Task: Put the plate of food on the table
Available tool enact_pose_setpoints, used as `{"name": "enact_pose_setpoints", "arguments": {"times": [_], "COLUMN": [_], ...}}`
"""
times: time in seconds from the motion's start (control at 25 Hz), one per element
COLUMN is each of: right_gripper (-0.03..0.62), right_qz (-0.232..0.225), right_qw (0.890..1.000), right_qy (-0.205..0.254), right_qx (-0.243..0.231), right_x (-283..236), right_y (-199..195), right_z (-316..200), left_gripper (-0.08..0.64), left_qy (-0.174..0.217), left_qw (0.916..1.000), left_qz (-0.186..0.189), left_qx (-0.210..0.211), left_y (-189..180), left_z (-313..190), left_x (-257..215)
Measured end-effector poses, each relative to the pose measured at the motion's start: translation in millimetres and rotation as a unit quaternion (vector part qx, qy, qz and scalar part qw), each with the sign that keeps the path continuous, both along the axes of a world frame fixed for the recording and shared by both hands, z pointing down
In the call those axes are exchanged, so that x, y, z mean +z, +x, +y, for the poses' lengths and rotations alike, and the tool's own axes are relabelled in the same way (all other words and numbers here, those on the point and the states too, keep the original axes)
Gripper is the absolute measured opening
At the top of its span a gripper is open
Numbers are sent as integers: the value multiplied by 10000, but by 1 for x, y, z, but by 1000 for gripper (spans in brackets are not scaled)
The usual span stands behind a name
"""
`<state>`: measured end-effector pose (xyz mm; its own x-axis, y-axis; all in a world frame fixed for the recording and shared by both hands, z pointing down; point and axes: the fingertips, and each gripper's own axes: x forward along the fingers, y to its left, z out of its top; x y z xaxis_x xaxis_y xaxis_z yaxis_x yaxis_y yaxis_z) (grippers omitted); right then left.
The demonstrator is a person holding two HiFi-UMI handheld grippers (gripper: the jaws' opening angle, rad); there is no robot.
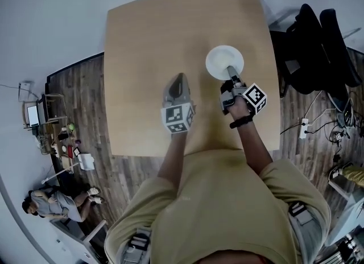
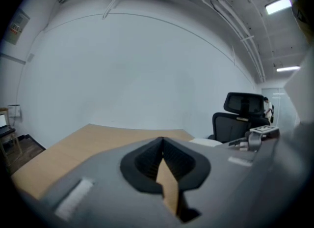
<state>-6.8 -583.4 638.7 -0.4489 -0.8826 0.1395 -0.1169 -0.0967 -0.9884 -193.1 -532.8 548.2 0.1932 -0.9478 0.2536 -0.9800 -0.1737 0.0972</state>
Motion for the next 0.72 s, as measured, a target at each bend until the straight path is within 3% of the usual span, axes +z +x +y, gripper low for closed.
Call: {"name": "enact_pose_setpoints", "arguments": {"times": [0.72], "right_gripper": [22], "right_qz": [35], "right_qw": [9980], "right_qy": [-605], "right_qx": [187], "right_x": [92], "right_y": [-46], "right_z": [-57], "left_gripper": [-1], "left_qy": [-662], "left_qw": [9970], "left_qz": [323], "left_qx": [233], "left_y": [-12], "left_z": [-32], "left_x": [73]}}
